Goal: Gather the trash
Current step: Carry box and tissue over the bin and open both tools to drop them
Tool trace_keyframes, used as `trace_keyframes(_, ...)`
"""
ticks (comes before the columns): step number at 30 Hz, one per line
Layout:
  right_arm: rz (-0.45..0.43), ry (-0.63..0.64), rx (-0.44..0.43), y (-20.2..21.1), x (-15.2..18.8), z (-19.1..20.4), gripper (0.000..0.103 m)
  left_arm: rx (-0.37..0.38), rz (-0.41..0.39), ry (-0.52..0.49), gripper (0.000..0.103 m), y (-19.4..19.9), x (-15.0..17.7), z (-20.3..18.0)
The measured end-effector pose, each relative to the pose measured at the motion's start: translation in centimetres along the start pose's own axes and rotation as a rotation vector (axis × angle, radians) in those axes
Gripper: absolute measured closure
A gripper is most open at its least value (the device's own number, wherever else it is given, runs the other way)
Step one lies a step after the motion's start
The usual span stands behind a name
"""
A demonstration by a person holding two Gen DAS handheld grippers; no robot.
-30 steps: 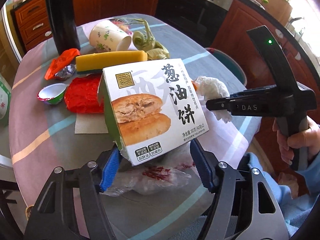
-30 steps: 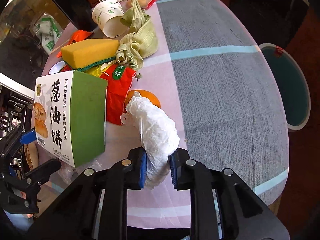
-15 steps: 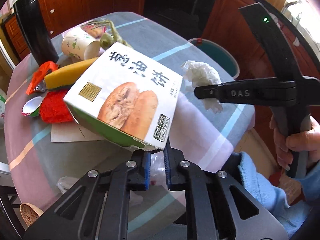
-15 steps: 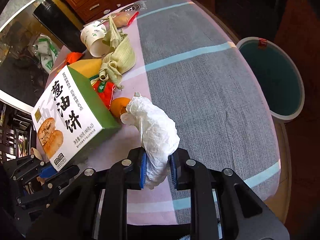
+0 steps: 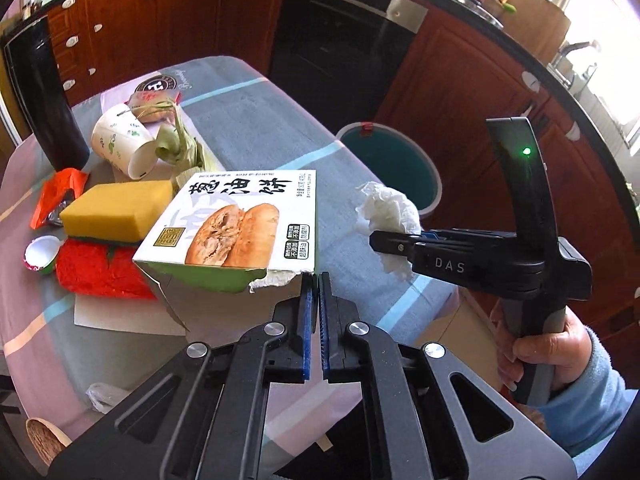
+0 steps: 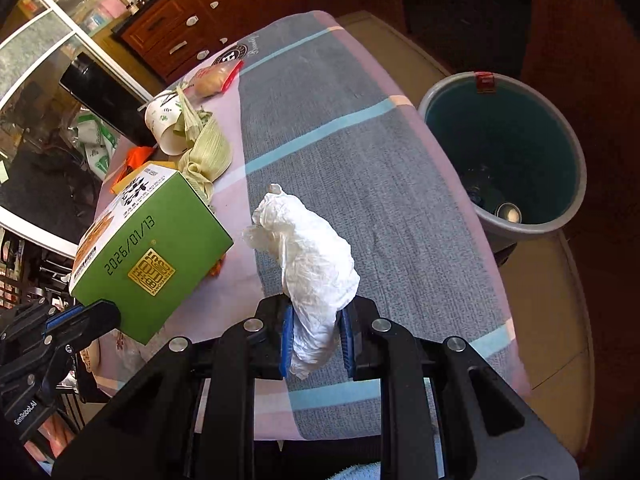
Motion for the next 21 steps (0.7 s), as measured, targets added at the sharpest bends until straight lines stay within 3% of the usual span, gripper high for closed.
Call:
trace_keyframes(5, -0.017, -0.023, -0.025, 0.6, -0.3, -1.2, 0.085, -0.012, 0.021, -0.025, 0.099, -1.4, -0.7, -1.3)
trace_keyframes(12, 0.018, -0.034, -0.052, -0.4, 0.3, -1.8, 0.085, -0.105, 0.110, -0.022, 0.092, -5.1, 0.9, -0.5)
trace_keyframes(16, 0.029, -0.048, -0.057, -1.0, 0.5, -2.2, 0.085, -0.164, 0.123, -0.037, 0.076, -6.3, 1.3, 0.0)
trace_keyframes(18, 0.037, -0.055, -0.060, -1.3, 0.5, -2.4, 0.085, -0.192, 0.137, -0.030, 0.051, -7.0, 1.2, 0.4)
trace_keyframes(21, 0.041, -0.060, -0.061, -1.5, 0.5, -2.7, 0.085, -0.212, 0.110, -0.016, 0.048, -7.3, 0.7, 0.7)
Point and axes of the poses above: each gripper's, at about its wrist camera, not at the fingertips, and y roughly against the way its jaws point, z to its left, x to its underside, the point moved 3 cm from there along -y, roughly the way its jaws point, and after that the axes turned 15 degrees about -z, right-handed, at the moved point
